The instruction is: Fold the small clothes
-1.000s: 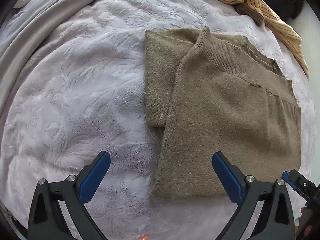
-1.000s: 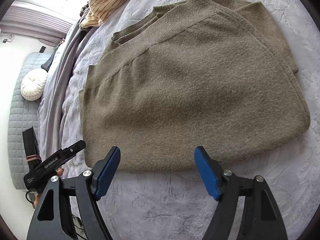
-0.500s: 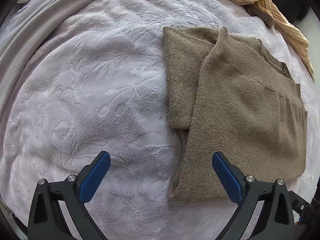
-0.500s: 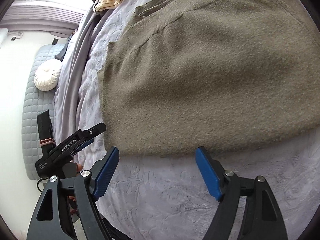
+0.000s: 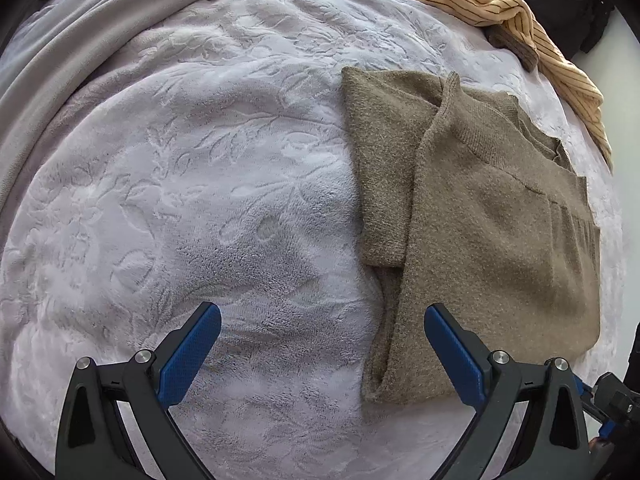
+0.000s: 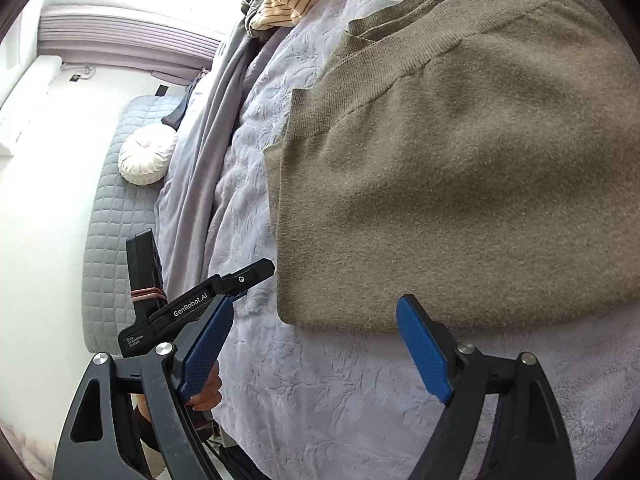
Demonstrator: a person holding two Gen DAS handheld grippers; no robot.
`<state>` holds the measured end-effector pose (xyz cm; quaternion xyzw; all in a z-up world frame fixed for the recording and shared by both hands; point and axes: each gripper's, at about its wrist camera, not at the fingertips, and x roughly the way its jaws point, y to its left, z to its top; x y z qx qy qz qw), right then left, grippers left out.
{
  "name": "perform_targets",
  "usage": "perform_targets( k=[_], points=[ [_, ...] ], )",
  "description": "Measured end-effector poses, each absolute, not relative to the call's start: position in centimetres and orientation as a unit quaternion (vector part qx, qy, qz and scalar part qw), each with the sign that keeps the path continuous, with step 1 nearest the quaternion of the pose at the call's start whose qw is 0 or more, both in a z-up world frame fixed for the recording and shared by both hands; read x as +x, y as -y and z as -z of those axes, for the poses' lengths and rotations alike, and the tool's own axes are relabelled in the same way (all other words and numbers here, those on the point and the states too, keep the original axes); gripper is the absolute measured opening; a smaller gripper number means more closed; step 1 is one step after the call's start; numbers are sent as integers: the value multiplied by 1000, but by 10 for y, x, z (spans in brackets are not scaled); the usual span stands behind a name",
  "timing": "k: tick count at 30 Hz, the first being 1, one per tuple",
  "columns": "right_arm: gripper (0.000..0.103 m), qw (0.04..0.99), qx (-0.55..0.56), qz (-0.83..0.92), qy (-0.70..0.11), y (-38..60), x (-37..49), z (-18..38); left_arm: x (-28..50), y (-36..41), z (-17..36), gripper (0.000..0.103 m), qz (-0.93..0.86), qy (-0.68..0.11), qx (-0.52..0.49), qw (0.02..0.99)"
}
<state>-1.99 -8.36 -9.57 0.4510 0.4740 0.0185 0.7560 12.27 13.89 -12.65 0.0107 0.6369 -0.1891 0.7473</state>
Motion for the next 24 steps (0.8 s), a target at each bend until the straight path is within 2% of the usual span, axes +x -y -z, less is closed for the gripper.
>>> perform_targets(
  k=[5, 18, 24],
  points=[
    [86, 713, 498, -8, -494, 76, -26, 122, 126, -148, 133, 102, 197, -648, -6, 736],
    [87, 653, 633, 5, -416, 73, -26, 169, 133, -142, 128, 102, 257, -653, -70, 709],
    [87, 636, 662, 5, -395, 70, -13, 179, 135, -135, 133, 102, 272, -663, -99, 691]
  ],
)
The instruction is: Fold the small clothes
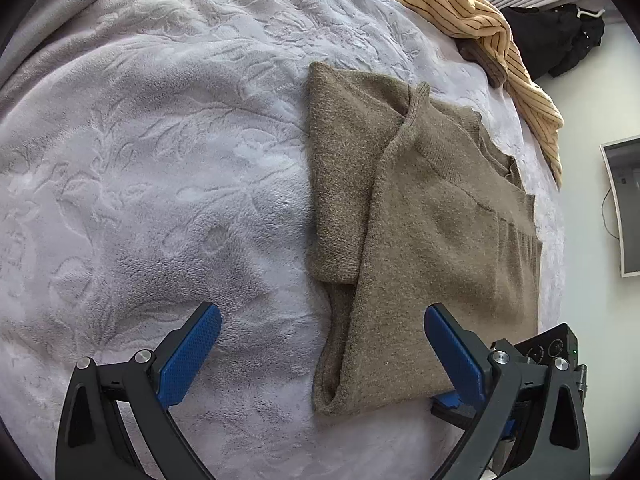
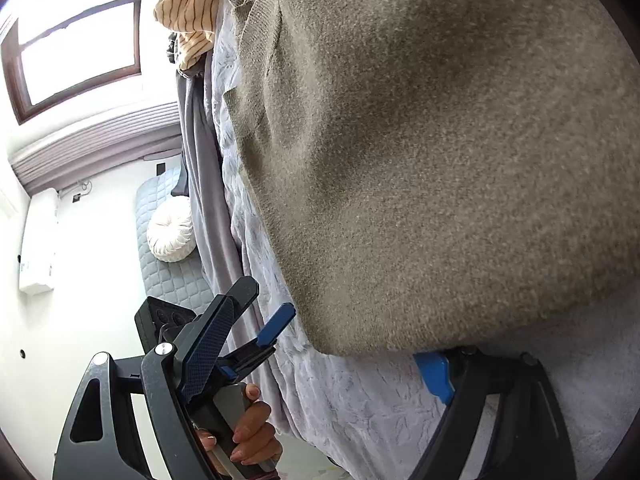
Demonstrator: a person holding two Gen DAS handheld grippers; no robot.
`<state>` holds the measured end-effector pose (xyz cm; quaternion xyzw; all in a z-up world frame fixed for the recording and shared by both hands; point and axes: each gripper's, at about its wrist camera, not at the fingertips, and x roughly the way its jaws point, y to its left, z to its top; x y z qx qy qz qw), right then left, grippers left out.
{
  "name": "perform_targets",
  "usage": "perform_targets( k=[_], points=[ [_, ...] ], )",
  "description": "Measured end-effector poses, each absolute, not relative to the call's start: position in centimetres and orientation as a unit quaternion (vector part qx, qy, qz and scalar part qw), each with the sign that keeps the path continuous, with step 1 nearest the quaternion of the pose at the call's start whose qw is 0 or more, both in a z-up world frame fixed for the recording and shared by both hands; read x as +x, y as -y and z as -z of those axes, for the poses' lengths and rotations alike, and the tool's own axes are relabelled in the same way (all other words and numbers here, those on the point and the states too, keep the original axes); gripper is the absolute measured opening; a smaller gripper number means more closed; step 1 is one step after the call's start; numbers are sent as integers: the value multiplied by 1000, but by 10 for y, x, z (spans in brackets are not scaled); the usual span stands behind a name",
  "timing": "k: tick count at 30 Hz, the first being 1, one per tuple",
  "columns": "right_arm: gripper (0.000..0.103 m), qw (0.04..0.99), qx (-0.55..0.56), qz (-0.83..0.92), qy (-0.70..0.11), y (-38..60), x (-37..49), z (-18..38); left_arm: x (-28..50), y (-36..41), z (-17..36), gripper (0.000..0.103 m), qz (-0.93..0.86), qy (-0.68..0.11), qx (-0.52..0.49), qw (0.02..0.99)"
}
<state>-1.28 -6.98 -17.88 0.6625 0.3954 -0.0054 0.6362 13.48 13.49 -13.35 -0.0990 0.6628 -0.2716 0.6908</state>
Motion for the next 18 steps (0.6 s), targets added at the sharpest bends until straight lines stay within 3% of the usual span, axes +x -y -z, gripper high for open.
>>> perform_targets(
  k=[3, 5, 6, 7, 8, 9, 18],
  points=[
    [87, 618, 690, 12, -377, 71, -9, 186, 138, -132, 137, 102, 283, -665, -128, 679],
    [76, 594, 725, 0, -349, 72, -7, 195, 141, -131, 139, 102, 289, -665, -140, 674],
    [45, 579, 742, -7, -337, 71, -6, 200, 143, -129, 139, 102, 295, -665, -147, 670],
    [21, 569, 751, -10, -335, 71, -4, 203, 145, -129, 140, 102, 300, -666, -152, 666],
    [15, 565, 755, -14, -332, 71, -2, 204, 147, -127, 141, 102, 310, -668, -161, 657],
    [11, 568, 756, -20, -325, 72, -1, 202, 149, -125, 143, 102, 317, -671, -168, 649],
    [11, 648, 683, -78, -327, 82, 18, 140, 178, -82, 152, 102, 399, -678, -236, 571]
  ],
)
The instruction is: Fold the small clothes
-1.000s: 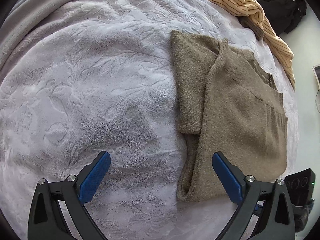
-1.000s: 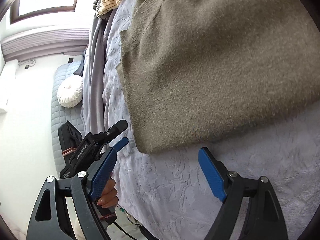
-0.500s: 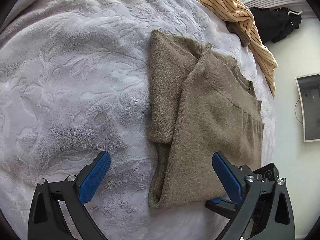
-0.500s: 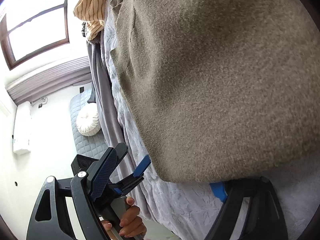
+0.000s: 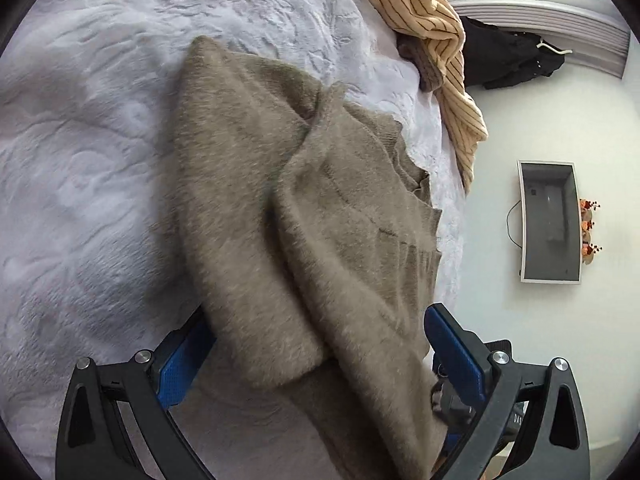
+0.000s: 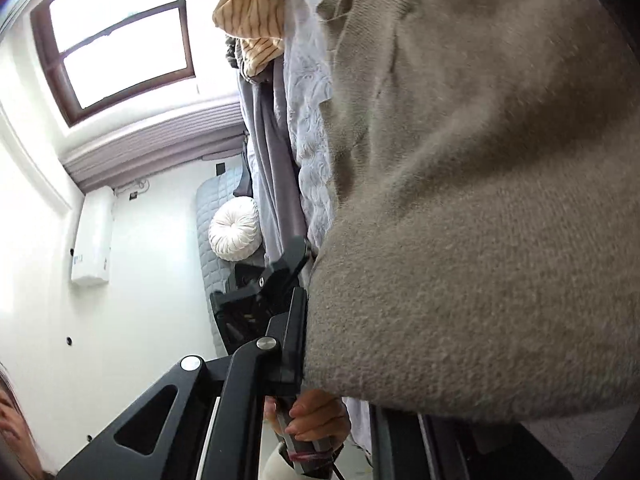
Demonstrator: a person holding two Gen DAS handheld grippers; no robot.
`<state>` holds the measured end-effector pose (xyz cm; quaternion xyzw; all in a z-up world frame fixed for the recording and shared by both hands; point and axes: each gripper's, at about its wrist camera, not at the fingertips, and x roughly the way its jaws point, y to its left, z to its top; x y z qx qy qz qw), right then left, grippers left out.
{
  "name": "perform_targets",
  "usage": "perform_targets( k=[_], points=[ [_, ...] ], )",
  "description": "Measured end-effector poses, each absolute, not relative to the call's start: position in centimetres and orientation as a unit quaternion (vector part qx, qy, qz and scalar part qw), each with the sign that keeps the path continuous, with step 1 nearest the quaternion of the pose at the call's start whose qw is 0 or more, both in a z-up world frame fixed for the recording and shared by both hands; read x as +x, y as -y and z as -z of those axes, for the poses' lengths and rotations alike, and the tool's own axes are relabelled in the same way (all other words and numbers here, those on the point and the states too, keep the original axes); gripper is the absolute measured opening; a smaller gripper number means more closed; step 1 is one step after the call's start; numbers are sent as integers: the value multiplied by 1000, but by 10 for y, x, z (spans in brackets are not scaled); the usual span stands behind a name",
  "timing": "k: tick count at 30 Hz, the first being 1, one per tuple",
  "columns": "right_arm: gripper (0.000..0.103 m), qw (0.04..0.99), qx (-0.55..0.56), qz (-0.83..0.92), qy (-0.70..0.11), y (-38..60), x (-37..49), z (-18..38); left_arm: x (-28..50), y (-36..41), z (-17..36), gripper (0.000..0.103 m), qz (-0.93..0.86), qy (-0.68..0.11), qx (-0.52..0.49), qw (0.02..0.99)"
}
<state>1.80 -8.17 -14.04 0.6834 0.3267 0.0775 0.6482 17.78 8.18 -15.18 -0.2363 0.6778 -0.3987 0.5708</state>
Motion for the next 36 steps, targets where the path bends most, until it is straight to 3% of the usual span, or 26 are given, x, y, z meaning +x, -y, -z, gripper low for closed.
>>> perform_targets(
  k=[6, 8, 10, 12, 14, 16, 18, 24, 29, 30, 32, 33, 34, 35, 36],
  points=[
    [10, 650, 653, -68, -383, 77, 6, 151, 171, -36, 132, 99, 404, -654, -140, 624],
    [11, 643, 640, -59, -417, 74, 2, 159, 168, -28, 138, 65, 386, -662, -100, 635],
    [15, 634, 622, -60, -457, 70, -1, 165, 166, -26, 146, 48, 374, -670, -70, 638],
    [16, 634, 592, -53, -494, 66, -6, 165, 164, -28, 149, 47, 372, -667, -56, 643],
    [26, 638, 559, -49, -528, 66, -8, 159, 163, -29, 149, 47, 367, -666, -55, 648],
    [65, 642, 527, -47, -555, 71, -12, 150, 163, -28, 149, 47, 356, -667, -51, 653],
    [70, 655, 500, -51, -565, 80, -6, 135, 163, -28, 149, 47, 351, -667, -49, 656],
    [70, 696, 452, -24, -558, 113, -11, 102, 160, -29, 153, 48, 333, -664, -40, 668],
    [69, 720, 432, 32, -542, 136, -12, 92, 158, -22, 153, 59, 323, -662, -31, 676],
    [66, 730, 422, 42, -536, 136, -12, 88, 157, -21, 153, 59, 322, -662, -26, 677],
    [48, 749, 404, 53, -524, 138, -11, 87, 156, -15, 153, 59, 320, -660, -20, 679],
    [27, 757, 393, 54, -519, 142, -9, 84, 156, -14, 153, 59, 320, -659, -18, 681],
    [15, 763, 382, 59, -518, 145, -5, 83, 155, -13, 151, 58, 319, -655, -13, 685],
    [15, 769, 368, 68, -519, 149, -2, 82, 153, -11, 149, 39, 316, -647, -6, 694],
    [15, 773, 354, 78, -520, 154, 1, 82, 152, -7, 146, 28, 315, -640, -1, 701]
  ],
)
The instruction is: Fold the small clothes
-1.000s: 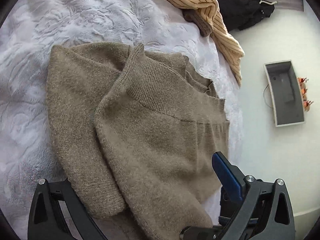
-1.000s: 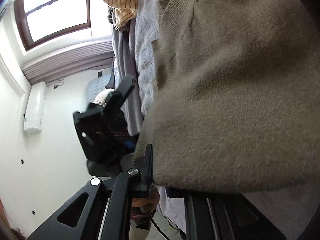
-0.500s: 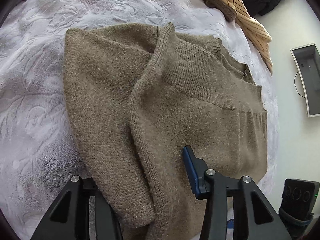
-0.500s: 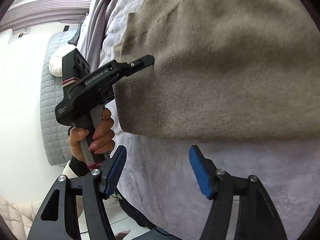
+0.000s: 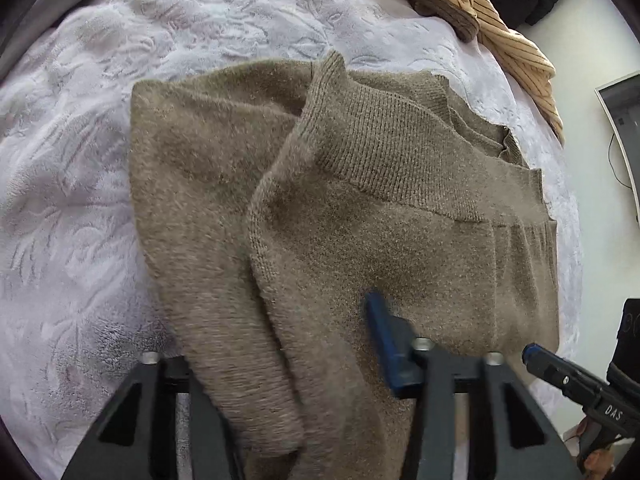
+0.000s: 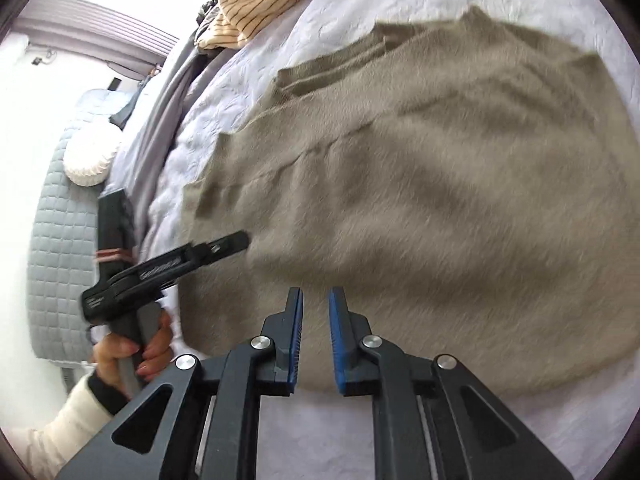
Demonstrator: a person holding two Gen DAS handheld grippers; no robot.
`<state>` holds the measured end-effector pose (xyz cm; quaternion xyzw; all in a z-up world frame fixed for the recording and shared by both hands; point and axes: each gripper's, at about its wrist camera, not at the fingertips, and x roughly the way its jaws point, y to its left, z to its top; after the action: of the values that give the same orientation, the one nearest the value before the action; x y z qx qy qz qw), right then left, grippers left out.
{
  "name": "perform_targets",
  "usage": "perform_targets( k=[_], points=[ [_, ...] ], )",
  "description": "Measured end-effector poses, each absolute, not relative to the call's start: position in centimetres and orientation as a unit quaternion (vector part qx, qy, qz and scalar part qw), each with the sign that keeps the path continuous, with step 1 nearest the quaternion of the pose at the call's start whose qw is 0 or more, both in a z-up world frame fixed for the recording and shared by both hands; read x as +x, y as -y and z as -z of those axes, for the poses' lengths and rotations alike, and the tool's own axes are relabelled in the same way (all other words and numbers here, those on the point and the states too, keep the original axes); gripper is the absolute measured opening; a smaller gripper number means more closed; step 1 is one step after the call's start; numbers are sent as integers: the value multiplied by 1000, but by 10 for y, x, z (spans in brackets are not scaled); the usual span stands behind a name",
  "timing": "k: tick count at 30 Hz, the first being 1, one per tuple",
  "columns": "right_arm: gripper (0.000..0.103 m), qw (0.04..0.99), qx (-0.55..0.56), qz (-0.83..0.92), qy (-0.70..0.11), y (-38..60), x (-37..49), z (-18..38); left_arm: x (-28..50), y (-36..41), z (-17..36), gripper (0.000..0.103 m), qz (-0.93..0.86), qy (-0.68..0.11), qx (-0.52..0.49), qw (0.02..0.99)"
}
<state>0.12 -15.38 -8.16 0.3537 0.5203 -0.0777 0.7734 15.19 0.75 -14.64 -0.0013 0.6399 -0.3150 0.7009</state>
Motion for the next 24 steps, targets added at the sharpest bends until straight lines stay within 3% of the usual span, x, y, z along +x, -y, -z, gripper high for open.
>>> perform_targets(
  k=[2, 5, 10, 19, 24],
  points=[
    [15, 775, 342, 87, -524, 161, 8, 86, 151, -5, 142, 21, 314, -634, 0, 707],
    [15, 766, 343, 103, -534, 175, 11, 106, 148, 0, 132, 19, 314, -622, 13, 717],
    [3, 745, 390, 89, -534, 190, 4, 139, 138, 14, 92, 18, 341, -590, 15, 732],
    [8, 754, 432, 49, -492, 218, -24, 122, 86, 118, 6, 18, 437, -505, 66, 742],
    [11, 753, 486, 72, -438, 262, -70, 111, 40, 200, 19, 18, 483, -493, 121, 713]
  ],
)
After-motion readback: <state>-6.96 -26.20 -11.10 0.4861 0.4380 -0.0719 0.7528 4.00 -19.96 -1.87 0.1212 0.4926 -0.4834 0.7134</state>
